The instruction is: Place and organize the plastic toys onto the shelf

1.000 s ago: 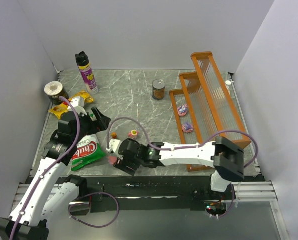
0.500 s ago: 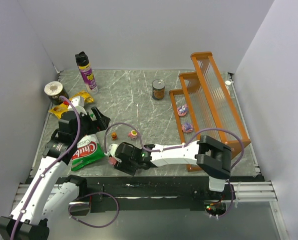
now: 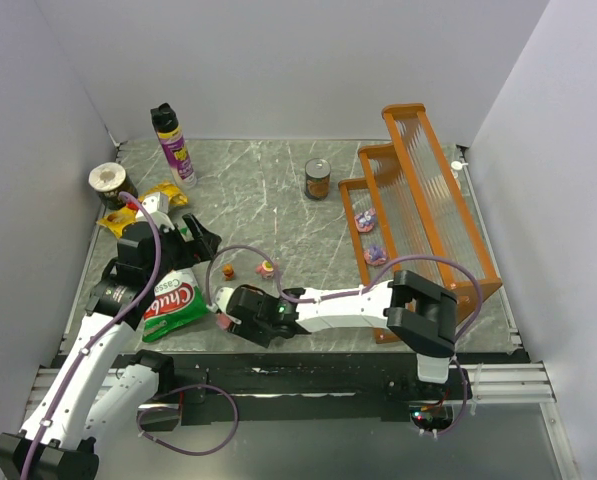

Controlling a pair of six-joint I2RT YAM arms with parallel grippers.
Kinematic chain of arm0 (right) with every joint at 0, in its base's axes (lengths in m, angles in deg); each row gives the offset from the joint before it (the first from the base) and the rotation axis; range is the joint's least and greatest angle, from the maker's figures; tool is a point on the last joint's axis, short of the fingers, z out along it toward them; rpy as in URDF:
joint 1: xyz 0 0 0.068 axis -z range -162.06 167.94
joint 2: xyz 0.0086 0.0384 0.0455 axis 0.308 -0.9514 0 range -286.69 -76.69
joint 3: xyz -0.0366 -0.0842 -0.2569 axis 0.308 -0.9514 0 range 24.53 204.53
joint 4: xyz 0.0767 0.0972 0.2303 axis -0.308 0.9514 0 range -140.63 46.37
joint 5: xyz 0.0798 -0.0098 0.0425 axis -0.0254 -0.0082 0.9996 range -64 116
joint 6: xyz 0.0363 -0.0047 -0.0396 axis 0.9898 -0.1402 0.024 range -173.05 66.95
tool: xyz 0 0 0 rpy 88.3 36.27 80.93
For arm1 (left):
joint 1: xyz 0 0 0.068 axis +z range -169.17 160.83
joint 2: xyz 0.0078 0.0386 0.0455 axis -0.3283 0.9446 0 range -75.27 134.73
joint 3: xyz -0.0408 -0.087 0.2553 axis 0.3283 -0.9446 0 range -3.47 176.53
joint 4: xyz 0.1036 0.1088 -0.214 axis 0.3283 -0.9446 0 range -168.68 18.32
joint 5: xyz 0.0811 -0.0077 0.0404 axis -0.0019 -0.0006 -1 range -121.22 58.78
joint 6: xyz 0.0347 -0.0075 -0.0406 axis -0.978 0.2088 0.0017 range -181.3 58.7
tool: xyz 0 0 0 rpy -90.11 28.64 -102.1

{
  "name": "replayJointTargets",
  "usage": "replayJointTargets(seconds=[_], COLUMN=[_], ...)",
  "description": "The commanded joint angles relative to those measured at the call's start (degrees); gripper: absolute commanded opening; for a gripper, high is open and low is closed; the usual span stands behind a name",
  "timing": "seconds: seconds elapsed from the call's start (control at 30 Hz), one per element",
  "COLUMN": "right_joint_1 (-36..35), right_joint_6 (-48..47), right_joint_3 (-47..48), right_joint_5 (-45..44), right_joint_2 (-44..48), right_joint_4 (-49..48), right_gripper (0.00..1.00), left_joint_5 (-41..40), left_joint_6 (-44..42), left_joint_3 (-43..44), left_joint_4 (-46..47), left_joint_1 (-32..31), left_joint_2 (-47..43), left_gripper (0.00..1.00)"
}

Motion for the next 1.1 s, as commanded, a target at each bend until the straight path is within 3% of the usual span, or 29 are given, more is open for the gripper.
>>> replayJointTargets(seconds=[0.0, 0.03, 0.37, 0.53, 0.67, 0.83, 1.07], right_joint_1=[0.21, 0.21, 2.23, 6.62, 13.82, 23.91, 37.45], right_joint_6=[1.45, 3.72, 10.59, 15.41, 19.55, 21.14, 16.22], right_joint_3=[2.96, 3.49, 18.14, 28.96, 36.52, 38.82, 41.28], right_joint_5=[-2.59, -3.64, -9.70, -18.05, -23.76, -28.78, -27.47], right_joint_2=[-0.39, 0.04, 12.87, 17.17, 20.96, 26.84, 30.37], right_joint_4=[3.60, 4.48, 26.27, 44.37, 52.29, 56.52, 59.24], right_gripper=[0.04, 0.00, 0.00, 0.00, 0.00, 0.00, 0.00], left_joint_5=[0.53, 0.53, 1.50, 1.85, 2.11, 2.90, 3.43], left_joint_6=[-0.74, -0.83, -0.65, -0.74, -0.65, -0.65, -0.83], left_joint_3=[0.24, 0.24, 0.24, 0.24, 0.15, 0.15, 0.24], left_joint_4=[0.74, 0.74, 0.91, 0.83, 1.00, 1.18, 1.00], left_joint_1=[0.29, 0.29, 0.46, 0.46, 0.64, 0.73, 0.73], left_joint_2=[-0.75, -0.75, -0.93, -1.19, -1.37, -1.28, -0.93], left_gripper=[0.96, 0.96, 0.96, 0.96, 0.96, 0.96, 0.96])
